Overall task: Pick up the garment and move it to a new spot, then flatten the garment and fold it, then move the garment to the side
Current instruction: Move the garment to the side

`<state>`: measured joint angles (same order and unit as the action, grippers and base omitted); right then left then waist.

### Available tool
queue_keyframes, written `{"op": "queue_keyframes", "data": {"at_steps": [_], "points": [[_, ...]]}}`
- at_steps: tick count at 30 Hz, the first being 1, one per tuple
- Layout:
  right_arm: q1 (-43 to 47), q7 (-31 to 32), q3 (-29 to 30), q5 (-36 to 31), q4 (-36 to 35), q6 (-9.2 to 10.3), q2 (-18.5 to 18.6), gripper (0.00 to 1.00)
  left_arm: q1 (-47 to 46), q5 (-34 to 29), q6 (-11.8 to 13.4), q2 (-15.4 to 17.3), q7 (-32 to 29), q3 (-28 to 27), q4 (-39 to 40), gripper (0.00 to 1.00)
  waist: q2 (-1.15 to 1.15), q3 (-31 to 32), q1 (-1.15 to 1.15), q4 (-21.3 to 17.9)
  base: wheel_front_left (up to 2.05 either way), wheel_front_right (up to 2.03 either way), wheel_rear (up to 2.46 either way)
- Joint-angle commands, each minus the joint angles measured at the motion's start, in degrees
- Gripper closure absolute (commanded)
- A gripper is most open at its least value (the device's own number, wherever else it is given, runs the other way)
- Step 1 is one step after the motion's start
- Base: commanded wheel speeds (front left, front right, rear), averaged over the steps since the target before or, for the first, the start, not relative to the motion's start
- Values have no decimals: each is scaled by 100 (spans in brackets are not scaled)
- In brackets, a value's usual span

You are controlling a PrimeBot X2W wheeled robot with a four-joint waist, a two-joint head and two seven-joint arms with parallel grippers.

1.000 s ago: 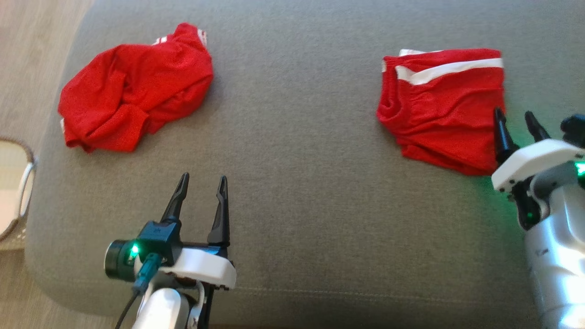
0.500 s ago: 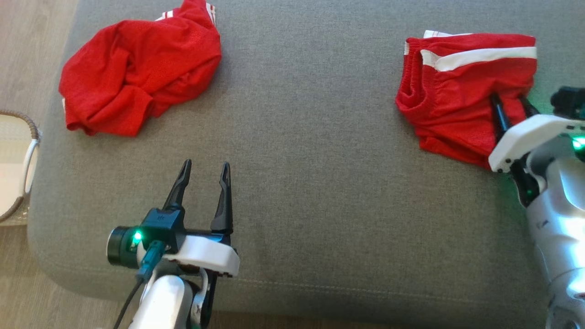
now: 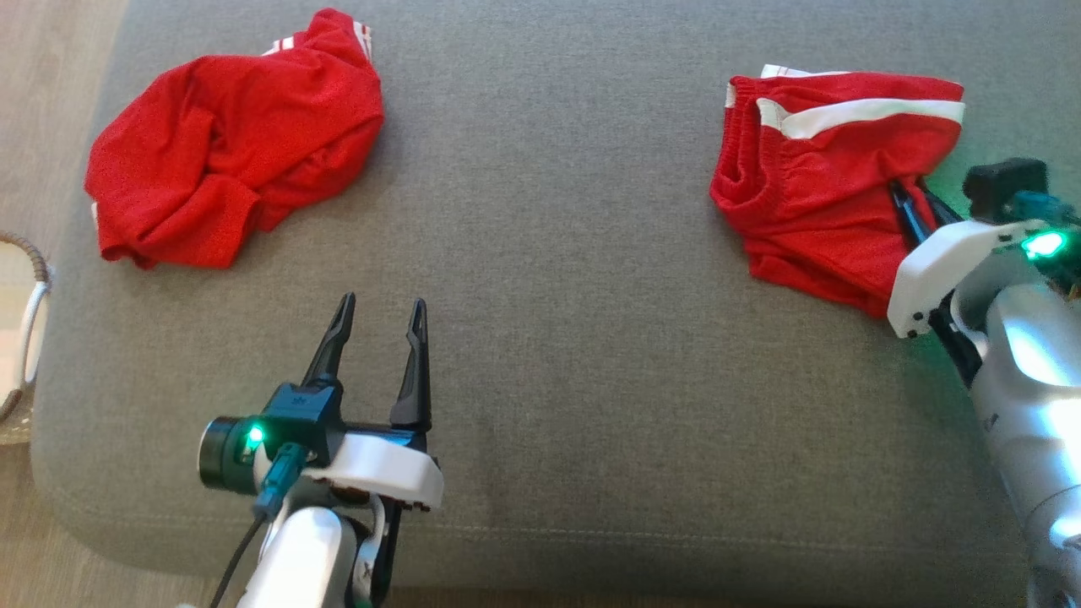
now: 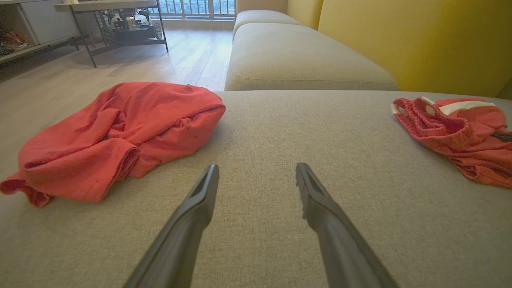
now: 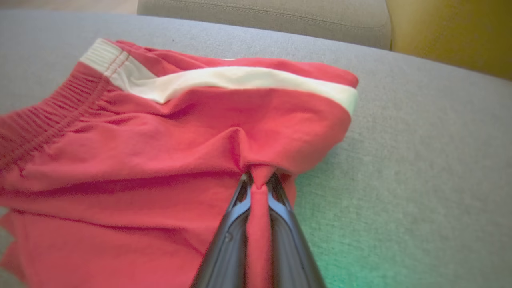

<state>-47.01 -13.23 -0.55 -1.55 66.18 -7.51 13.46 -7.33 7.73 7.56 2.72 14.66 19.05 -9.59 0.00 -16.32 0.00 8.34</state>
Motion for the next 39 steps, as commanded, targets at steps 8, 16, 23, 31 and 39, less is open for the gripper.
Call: {"op": "queue_keyframes", "data": {"at_steps": [8, 16, 23, 31, 39], "points": [[-587, -136, -679, -613, -186, 2, 560, 100, -389, -291, -107, 16, 34, -223, 303, 0, 0, -346, 0, -343, 0, 0, 0], [-1144, -152, -806, -676, -242, 2, 1071, 100, -977, -661, -356, 124, 34, -119, 414, 0, 0, -951, 0, -952, 0, 0, 0], [-1506, -157, -649, -784, -352, 2, 1456, 100, -1627, -959, -661, 269, 34, 254, 415, 0, 0, -1415, 0, -1398, 0, 0, 0], [-1659, -162, -170, -1065, -491, 2, 1545, 100, -2294, -1094, -816, 298, 34, 639, 434, 0, 0, -1858, 0, -1859, 0, 0, 0], [-1636, -171, 274, -1246, -636, 2, 1382, 78, -2398, -1014, -753, 304, 34, 822, 387, 0, 0, -1881, 0, -1912, 0, 0, 0]]}}
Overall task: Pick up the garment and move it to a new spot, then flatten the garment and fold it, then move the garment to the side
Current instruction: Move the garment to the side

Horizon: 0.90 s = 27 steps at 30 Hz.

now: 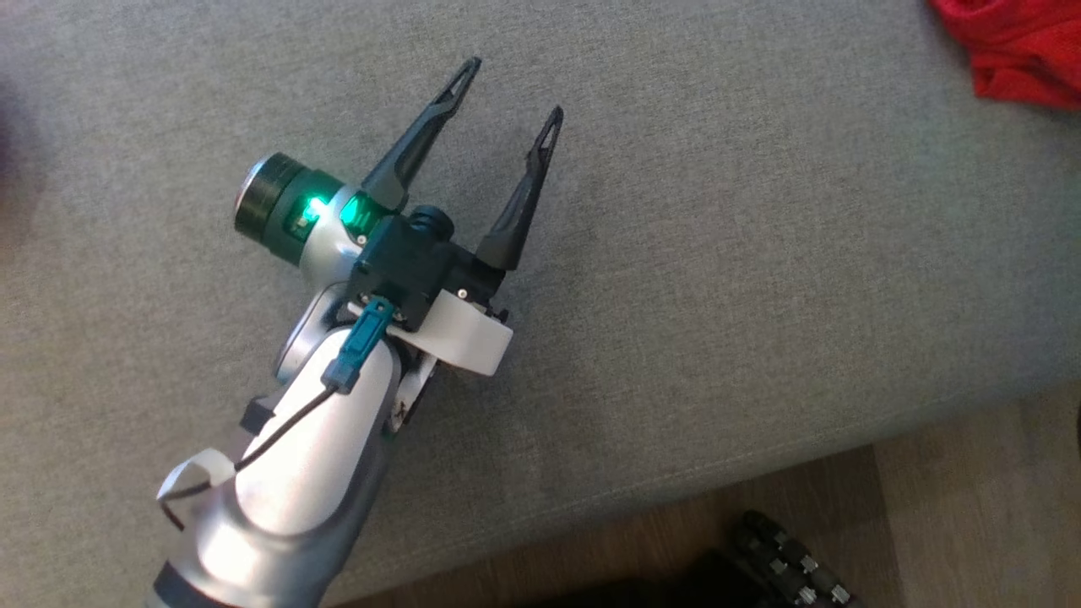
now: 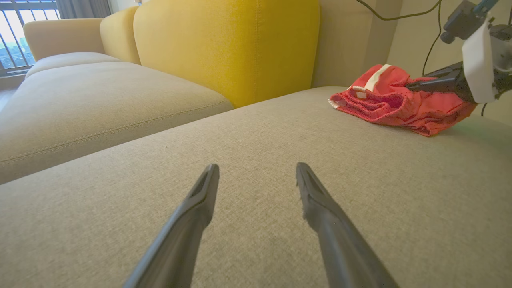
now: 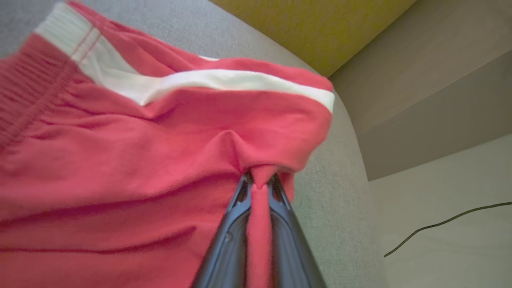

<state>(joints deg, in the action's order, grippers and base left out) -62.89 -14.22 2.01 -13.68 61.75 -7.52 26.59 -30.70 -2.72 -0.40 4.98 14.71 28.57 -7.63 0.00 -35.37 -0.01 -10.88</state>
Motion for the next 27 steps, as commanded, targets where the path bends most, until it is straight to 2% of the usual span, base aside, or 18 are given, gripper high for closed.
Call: {"op": "queue_keyframes", "data": {"at_steps": [1, 2, 11, 21, 27], "points": [[-22, -74, 79, -47, -229, 3, 34, 2, -43, 54, 57, 86, 29, -127, 185, 0, 0, 54, 1, 19, 0, 0, 0], [4, -74, 146, -41, -267, 3, -12, 0, -24, 77, 73, 94, 29, -126, 177, 0, 0, 90, 1, 31, 0, 0, 0], [275, -77, 397, -232, -716, 3, -309, 0, 332, 331, 307, 48, 29, -150, 189, 0, 0, 777, 1, 259, 0, 0, 0], [995, -77, 344, 130, -1319, 3, -1140, 0, 1225, 661, 645, 2, 29, -552, 295, 0, 0, 2018, 1, 713, 0, 0, 0], [1647, -77, 136, 505, -1892, 3, -1598, 0, 1709, 756, 759, 0, 29, -851, 364, 0, 0, 2474, 1, 953, 0, 0, 0]]}}
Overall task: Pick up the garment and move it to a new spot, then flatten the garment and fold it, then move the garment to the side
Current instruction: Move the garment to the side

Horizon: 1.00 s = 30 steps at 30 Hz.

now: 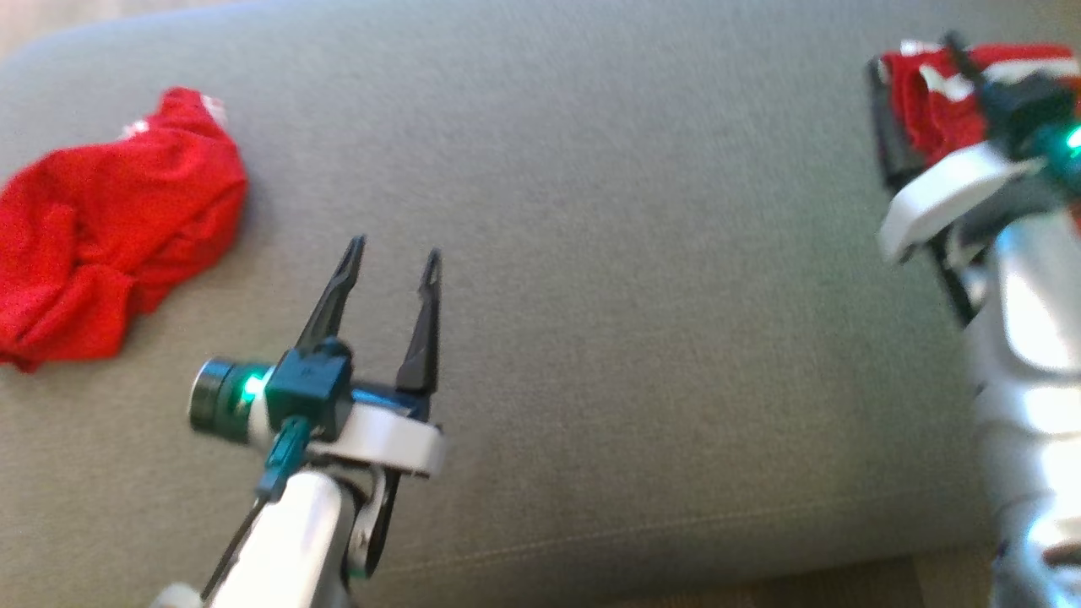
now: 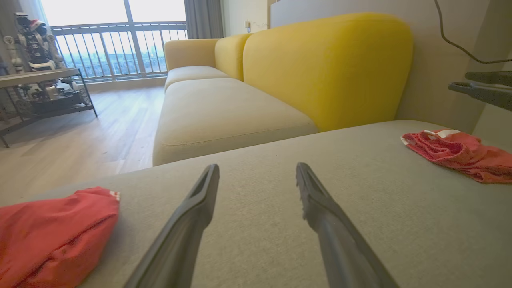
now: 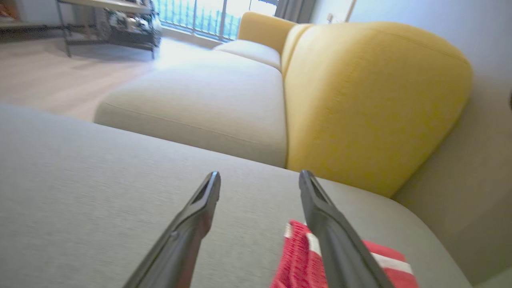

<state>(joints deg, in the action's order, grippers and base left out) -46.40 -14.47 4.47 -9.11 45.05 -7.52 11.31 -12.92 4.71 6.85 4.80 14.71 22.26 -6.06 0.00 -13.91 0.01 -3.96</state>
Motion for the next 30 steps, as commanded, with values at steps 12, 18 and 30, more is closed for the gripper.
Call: {"op": "queue_keyframes", "data": {"at_steps": [12, 18, 30], "points": [[2036, -52, -199, 583, -1481, 3, -742, 0, 947, 93, 180, -62, 29, -1001, 254, 0, 0, 1159, -1, 668, 0, 0, 0], [2952, -52, -342, 718, -1945, 3, -838, 0, 1400, 5, 172, -105, 29, -1208, 270, 0, 0, 1376, -1, 698, 0, 0, 0], [3434, -52, -480, 1129, -2241, 3, -842, 0, 1718, -38, 144, -175, 29, -1485, 370, 0, 0, 1446, -1, 658, 0, 0, 0]]}}
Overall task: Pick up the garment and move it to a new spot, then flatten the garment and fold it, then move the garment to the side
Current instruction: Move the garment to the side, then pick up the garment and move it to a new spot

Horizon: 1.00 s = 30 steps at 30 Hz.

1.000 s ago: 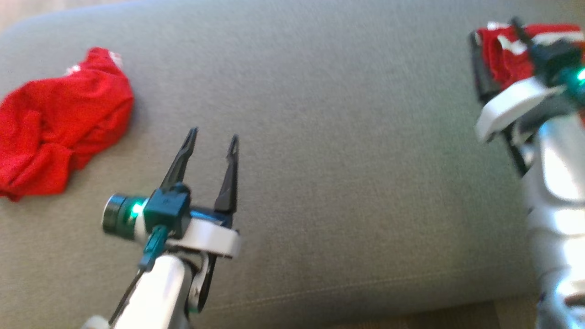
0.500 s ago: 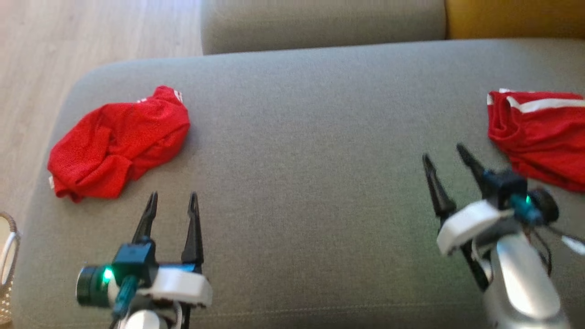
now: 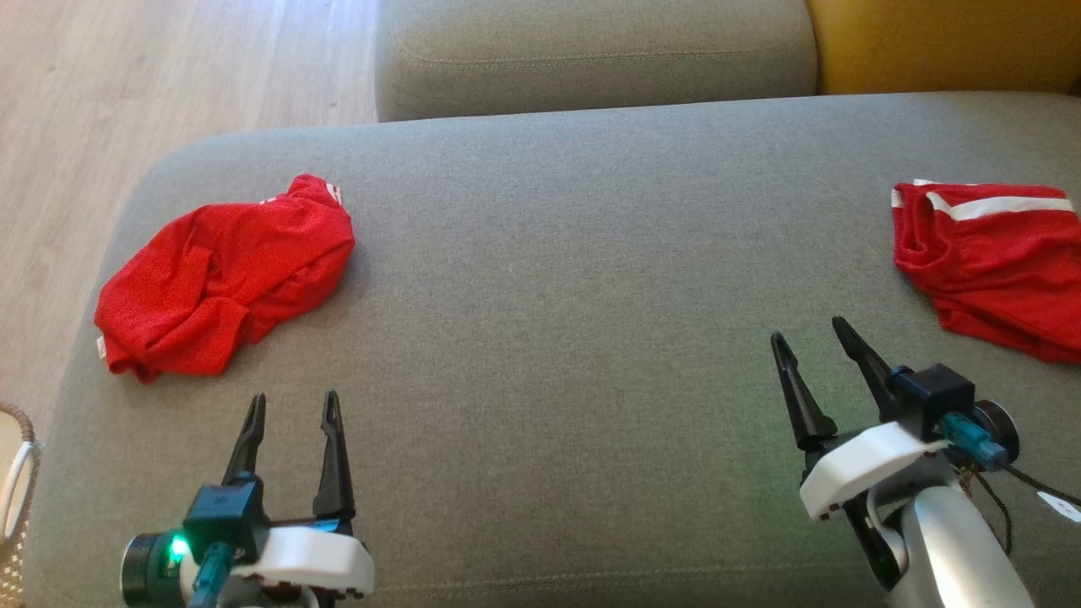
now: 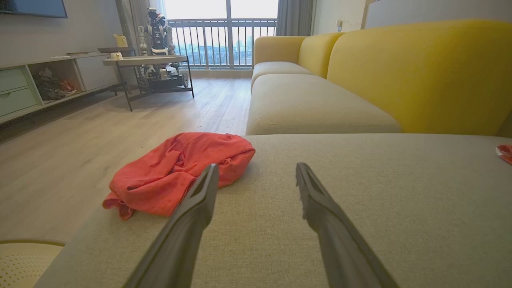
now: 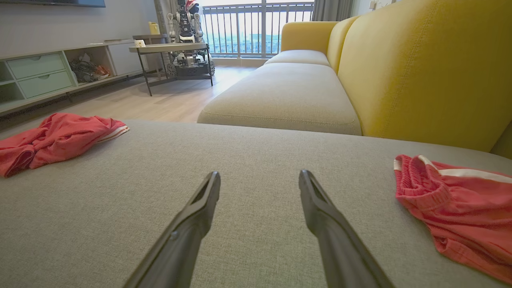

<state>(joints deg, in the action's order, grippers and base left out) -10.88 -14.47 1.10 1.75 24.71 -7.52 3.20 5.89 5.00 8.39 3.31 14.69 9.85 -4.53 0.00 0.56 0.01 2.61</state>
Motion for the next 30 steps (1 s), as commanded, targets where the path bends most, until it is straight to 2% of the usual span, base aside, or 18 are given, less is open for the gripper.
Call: {"op": "queue_keyframes", "data": {"at_steps": [1, 12, 30], "points": [[-119, -52, -146, 42, -208, 3, -32, 0, -161, -74, -14, -28, 31, -250, 220, 0, 0, -1, -1, 2, 0, 0, 0], [-91, -52, -134, 83, -234, 3, -32, 0, -153, -99, -58, -40, 31, -244, 205, 0, 0, 20, -1, 169, 0, 0, 0], [126, -52, -732, 501, -188, 3, -32, 0, 129, -226, -171, -28, 31, -548, 267, 0, 0, 228, -1, 1712, 0, 0, 0]]}}
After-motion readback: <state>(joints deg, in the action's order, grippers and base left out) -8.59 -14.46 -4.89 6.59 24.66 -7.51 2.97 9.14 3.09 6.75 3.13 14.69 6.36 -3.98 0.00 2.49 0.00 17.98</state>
